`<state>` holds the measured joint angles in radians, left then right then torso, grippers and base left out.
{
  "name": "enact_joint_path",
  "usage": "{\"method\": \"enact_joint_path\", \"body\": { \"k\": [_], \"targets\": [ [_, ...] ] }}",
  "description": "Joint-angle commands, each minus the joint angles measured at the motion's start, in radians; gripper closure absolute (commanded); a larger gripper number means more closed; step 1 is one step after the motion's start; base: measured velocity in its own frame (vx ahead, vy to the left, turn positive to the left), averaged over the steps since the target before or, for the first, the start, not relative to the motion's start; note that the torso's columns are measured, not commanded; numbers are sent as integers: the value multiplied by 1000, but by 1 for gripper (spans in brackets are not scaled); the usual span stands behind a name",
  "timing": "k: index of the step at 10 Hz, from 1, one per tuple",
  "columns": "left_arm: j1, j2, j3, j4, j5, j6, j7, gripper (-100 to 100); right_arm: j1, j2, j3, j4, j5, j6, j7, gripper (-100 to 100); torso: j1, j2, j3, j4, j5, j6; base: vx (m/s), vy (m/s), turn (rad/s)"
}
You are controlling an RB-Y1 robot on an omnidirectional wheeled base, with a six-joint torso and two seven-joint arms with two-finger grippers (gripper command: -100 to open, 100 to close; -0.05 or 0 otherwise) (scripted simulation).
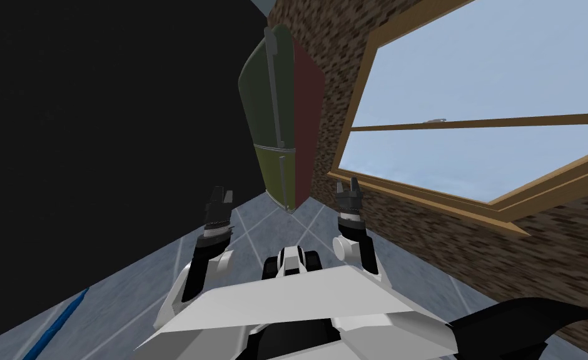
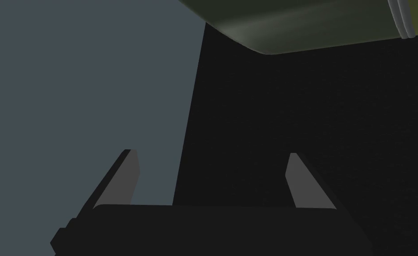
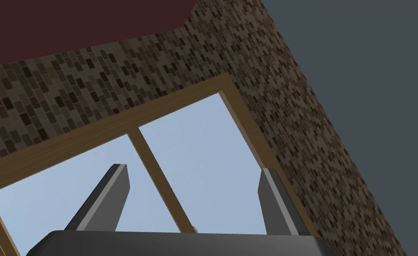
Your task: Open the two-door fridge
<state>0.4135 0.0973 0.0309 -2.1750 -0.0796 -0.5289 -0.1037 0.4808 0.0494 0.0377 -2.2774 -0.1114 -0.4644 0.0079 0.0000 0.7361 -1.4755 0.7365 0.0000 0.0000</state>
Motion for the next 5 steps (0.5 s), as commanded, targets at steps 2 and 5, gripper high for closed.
{"method": "enact_joint_path", "body": {
  "k": [2,5],
  "targets": [
    [-90,51,-1,55,-1,84,-12,-100,0,0,0,0,0,0,0,0,0,2,-1,1,0,0,25,-9,-66],
    [-189,86,-1,114,-1,172,-25,-100,0,0,0,0,0,0,0,0,0,1,-1,1,0,0,34,-10,-86]
  ]
}}
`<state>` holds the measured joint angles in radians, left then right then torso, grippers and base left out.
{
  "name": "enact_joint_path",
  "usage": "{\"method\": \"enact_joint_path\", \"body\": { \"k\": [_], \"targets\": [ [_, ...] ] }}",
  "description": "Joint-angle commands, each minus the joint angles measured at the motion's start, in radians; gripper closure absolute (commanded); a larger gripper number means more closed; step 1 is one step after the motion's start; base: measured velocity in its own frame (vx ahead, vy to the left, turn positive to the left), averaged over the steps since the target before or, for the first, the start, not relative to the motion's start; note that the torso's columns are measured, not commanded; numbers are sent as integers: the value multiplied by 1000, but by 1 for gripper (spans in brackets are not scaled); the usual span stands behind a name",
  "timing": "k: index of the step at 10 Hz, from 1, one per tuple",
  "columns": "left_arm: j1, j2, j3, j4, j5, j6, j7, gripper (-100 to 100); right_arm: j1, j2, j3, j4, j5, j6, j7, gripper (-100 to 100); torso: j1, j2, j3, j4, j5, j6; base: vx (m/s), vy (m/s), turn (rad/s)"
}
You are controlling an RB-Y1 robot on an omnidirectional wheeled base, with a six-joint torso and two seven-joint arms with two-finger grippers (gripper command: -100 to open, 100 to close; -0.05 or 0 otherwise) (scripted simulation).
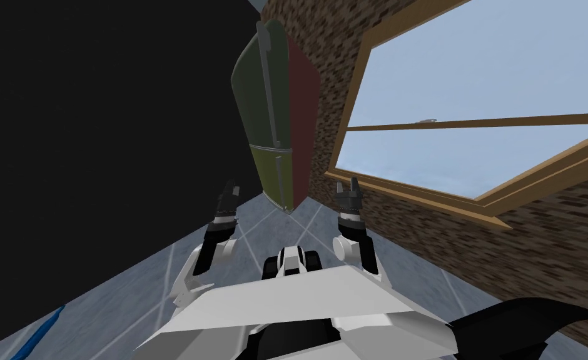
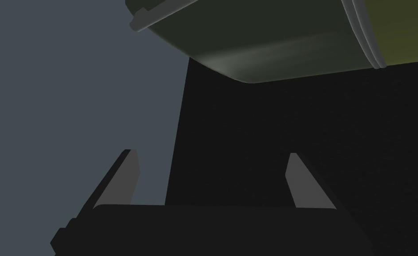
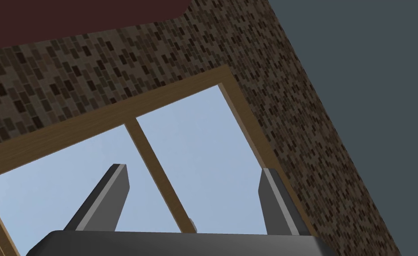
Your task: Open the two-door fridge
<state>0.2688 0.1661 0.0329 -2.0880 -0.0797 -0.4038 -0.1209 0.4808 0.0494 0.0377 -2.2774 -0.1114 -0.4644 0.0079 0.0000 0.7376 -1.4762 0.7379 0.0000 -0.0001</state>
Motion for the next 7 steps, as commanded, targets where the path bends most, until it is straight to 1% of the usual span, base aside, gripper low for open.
{"method": "enact_joint_path", "body": {
  "k": [1,3,4,6,7],
  "targets": [
    [-81,28,-3,48,-1,79,-13,-100,0,0,0,0,0,0,0,0,0,0,0,0,0,0,42,-12,-108],
    [-150,48,-3,93,-2,137,-24,-100,0,0,0,0,0,0,0,0,0,0,0,0,0,0,39,-10,-101],
    [-160,48,-3,93,-2,149,-24,-100,0,0,0,0,0,0,0,0,0,1,0,0,0,0,28,-11,-22],
    [-228,68,-4,142,-2,215,-36,-100,0,0,0,0,0,0,0,0,0,1,1,0,0,0,28,-7,-104],
    [-245,68,-4,142,-2,224,-36,-100,0,0,0,0,0,0,0,0,0,0,0,0,0,0,25,-6,-25]
  ]
}}
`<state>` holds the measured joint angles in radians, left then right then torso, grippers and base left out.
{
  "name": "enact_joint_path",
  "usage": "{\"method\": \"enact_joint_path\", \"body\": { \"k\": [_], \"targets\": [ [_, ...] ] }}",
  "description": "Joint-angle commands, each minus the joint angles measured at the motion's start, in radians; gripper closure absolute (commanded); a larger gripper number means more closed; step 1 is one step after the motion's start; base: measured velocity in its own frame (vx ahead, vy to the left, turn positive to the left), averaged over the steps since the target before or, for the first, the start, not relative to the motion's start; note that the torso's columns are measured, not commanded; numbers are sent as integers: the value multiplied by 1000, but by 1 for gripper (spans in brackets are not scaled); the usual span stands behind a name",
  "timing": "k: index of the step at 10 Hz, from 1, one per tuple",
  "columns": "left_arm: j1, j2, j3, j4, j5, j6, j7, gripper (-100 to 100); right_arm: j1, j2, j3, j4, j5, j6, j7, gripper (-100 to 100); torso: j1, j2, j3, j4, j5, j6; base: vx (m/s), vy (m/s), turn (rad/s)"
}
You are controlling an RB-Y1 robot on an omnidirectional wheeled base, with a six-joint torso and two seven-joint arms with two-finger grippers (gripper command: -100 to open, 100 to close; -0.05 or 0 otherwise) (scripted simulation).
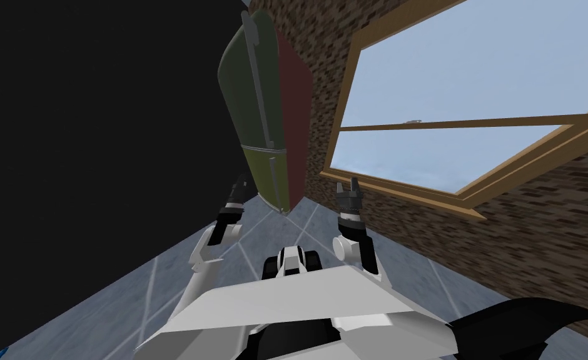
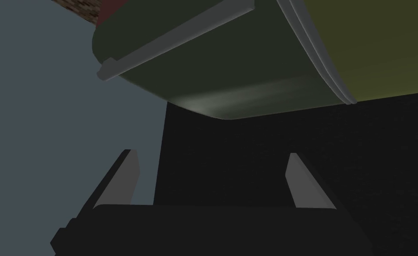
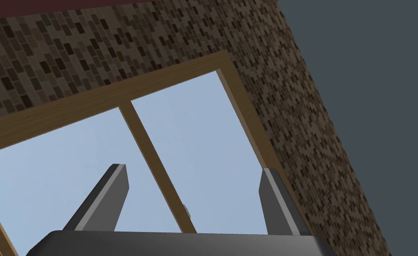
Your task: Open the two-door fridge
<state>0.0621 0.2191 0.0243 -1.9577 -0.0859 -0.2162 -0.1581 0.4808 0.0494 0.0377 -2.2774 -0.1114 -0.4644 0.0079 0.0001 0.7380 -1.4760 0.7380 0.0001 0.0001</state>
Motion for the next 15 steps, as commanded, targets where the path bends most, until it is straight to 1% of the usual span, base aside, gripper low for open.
{"method": "enact_joint_path", "body": {
  "k": [1,2,3,4,5,6,7,8,9,10,11,12,13,14,15],
  "targets": [
    [-77,25,5,37,4,71,-5,-100,0,0,0,0,0,0,0,0,0,0,0,0,0,-1,23,-11,-53],
    [-107,36,4,64,3,103,-11,-100,0,0,0,0,0,0,0,0,0,0,0,0,0,0,34,-11,-112],
    [-126,36,4,64,3,115,-11,-100,0,0,0,0,0,0,0,0,0,-1,0,0,0,0,30,-6,-48],
    [-161,48,4,92,3,150,-17,-100,0,0,0,0,0,0,0,0,0,0,0,0,0,0,31,-7,-75],
    [-172,48,4,92,3,155,-17,-100,0,0,0,0,0,0,0,0,0,0,0,0,0,0,25,-5,-45],
    [-212,61,4,121,3,196,-23,-100,0,0,0,0,0,0,0,0,0,0,0,0,0,0,26,-7,-71],
    [-218,61,4,121,3,196,-23,-100,0,0,0,0,0,0,0,0,0,0,0,0,0,0,22,-4,-41],
    [-262,74,4,152,3,238,-29,-100,0,0,0,0,0,0,0,0,0,0,0,0,0,0,25,-4,-80],
    [-293,88,3,183,3,270,-35,-100,0,0,0,0,0,0,0,0,0,0,0,0,0,0,37,-4,-124],
    [-311,88,3,183,3,280,-35,-100,0,0,0,0,0,0,0,0,0,-1,0,0,0,0,33,-2,-49],
    [-344,102,3,216,2,322,-41,-100,0,0,0,0,0,0,0,0,0,0,0,0,0,0,31,-10,-75],
    [-358,102,3,216,2,322,-41,-100,0,0,0,0,0,0,0,0,-1,0,0,0,0,0,20,-8,-34],
    [-397,116,3,250,2,364,-47,-100,0,0,0,0,0,0,0,0,0,1,0,0,0,0,21,-10,-73],
    [-435,130,2,285,2,391,-53,-100,0,0,0,0,0,0,0,0,0,0,0,0,0,0,39,-6,-135],
    [-452,130,2,285,2,407,-53,-100,0,0,0,0,0,0,0,0,0,-1,0,0,0,0,33,-2,-42]
  ]
}}
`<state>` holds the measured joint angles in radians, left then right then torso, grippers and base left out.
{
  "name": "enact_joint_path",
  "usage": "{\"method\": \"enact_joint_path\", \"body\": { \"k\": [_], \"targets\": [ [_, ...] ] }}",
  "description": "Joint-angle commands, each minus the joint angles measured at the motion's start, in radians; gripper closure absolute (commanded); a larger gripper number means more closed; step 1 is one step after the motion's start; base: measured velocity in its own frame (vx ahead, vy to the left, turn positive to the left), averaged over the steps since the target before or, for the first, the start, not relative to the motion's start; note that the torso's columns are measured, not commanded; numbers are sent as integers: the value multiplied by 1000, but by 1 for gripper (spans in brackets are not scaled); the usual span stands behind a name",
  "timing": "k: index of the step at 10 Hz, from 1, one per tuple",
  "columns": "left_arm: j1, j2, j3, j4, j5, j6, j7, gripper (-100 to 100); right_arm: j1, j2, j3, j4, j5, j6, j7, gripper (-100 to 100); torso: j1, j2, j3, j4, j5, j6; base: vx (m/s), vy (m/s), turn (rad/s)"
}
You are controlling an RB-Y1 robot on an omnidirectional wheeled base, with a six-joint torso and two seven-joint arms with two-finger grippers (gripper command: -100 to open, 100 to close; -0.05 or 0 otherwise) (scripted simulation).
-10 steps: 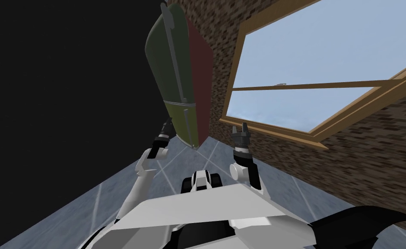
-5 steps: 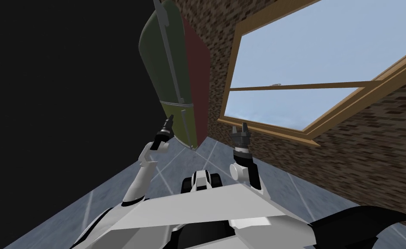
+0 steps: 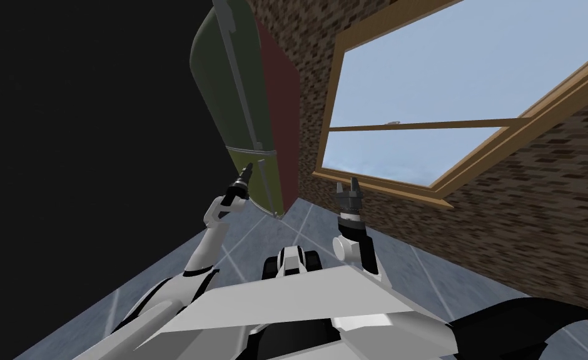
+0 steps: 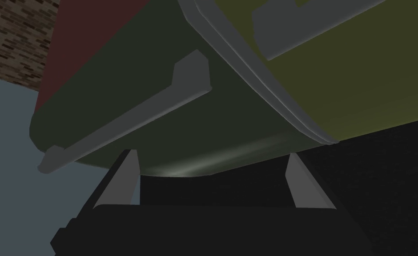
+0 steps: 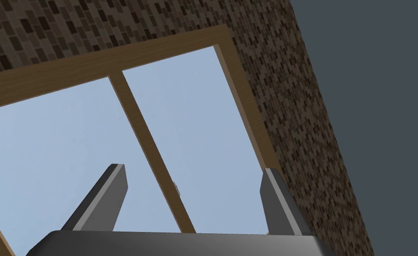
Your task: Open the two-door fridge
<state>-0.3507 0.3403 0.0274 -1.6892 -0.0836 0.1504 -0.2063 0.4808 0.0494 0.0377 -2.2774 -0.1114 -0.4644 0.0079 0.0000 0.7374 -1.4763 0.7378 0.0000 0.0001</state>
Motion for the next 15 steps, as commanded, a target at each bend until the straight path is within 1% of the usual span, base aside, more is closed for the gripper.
{"method": "enact_joint_path", "body": {
  "k": [1,2,3,4,5,6,7,8,9,10,11,12,13,14,15],
  "targets": [
    [-77,23,-1,52,0,75,-10,-100,0,0,0,0,0,0,0,0,0,0,0,0,0,-1,30,-4,-64],
    [-87,23,-1,52,0,83,-10,-100,0,0,0,0,0,0,0,0,0,1,0,0,0,0,24,-2,-40],
    [-127,37,-2,88,0,124,-16,-100,0,0,0,0,0,0,0,0,0,1,1,0,0,0,25,-4,-61],
    [-134,37,-2,88,0,125,-16,-100,0,0,0,0,0,0,0,0,0,1,1,0,0,0,21,-2,-49],
    [-170,51,-2,125,0,167,-21,-100,0,0,0,0,0,0,0,0,0,1,1,0,0,0,28,-2,-85],
    [-206,65,-2,160,0,195,-27,-100,0,0,0,0,0,0,0,0,0,0,0,0,0,0,42,-5,-117],
    [-225,65,-2,160,0,208,-27,-100,0,0,0,0,0,0,0,0,0,0,0,0,0,0,29,-4,-36],
    [-267,79,-3,196,0,243,-32,-100,0,0,0,0,0,0,0,0,0,1,0,0,0,-1,25,-3,-68],
    [-270,79,-3,196,0,248,-32,-100,0,0,0,0,0,0,0,0,0,1,1,0,0,0,21,-1,-39],
    [-312,93,-3,230,0,287,-37,-100,0,0,0,0,0,0,0,0,0,1,1,0,0,0,25,-3,-63],
    [-343,107,-3,263,0,312,-42,-100,0,0,0,0,0,0,0,0,0,1,0,0,0,0,37,-2,-101],
    [-354,107,-3,263,0,325,-42,-100,0,0,0,0,0,0,0,0,0,0,0,0,0,0,27,-1,-46],
    [-394,121,-4,295,1,361,-47,-100,0,0,0,0,0,0,0,0,0,1,0,0,0,0,23,-5,-67],
    [-424,135,-4,325,1,389,-51,-100,0,0,0,0,0,0,0,0,0,1,0,0,0,0,34,-3,-90],
    [-431,135,-4,325,1,395,-51,-100,0,0,0,0,0,0,0,0,0,0,0,0,0,0,23,1,-33]
  ]
}}
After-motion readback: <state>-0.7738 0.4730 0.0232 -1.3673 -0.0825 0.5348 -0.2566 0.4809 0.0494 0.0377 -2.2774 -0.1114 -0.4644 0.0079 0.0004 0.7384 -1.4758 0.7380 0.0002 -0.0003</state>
